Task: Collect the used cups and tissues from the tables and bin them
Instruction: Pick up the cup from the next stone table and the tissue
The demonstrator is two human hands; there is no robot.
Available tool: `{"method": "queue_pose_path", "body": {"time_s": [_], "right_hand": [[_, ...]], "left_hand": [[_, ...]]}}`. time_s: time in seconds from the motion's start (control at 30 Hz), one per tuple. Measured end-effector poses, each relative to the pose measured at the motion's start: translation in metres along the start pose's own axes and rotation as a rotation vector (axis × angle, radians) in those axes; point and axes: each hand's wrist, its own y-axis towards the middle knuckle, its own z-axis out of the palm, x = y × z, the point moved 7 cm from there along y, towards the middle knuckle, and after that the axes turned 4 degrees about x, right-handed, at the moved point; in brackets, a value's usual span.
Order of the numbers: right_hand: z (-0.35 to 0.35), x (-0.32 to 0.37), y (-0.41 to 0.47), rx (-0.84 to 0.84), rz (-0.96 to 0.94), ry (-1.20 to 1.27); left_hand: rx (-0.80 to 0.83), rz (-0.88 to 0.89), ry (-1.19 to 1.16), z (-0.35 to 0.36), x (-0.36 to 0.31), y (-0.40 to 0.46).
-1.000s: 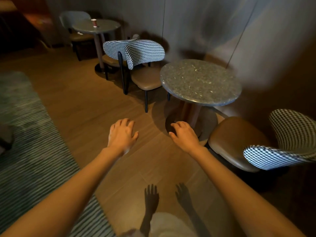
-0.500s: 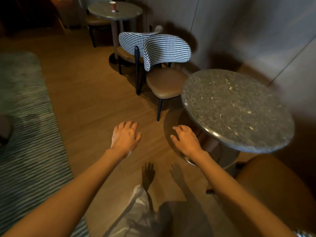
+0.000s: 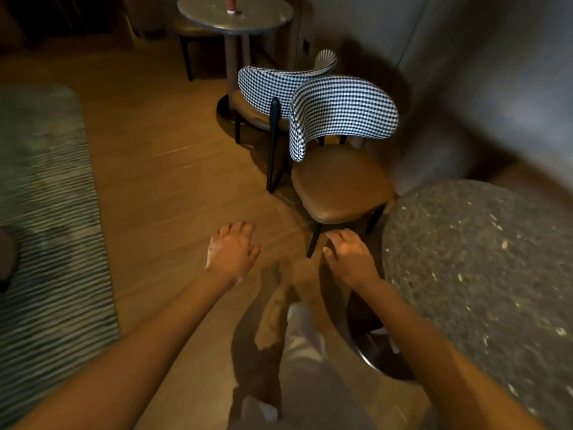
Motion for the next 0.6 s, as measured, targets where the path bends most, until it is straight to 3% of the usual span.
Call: {"method": "queue_pose_path", "body": {"time_s": [0.2, 0.37, 0.6], "right_hand": [[-0.030, -0.008, 0.177, 0.021, -0.095, 0.042], [-0.071, 0.016, 0.312, -0.070, -0.200, 0.002], [-0.047, 0.079, 0.476, 0.047, -0.349, -0.032]], "left_hand": [[-0.006, -0.083, 0.023, -0.031, 0.026, 0.160], [-0.077, -0.178, 0.023, -0.080, 0.063, 0.264], [0.000, -0.333, -0.014, -0.078, 0.158, 0.364]]}}
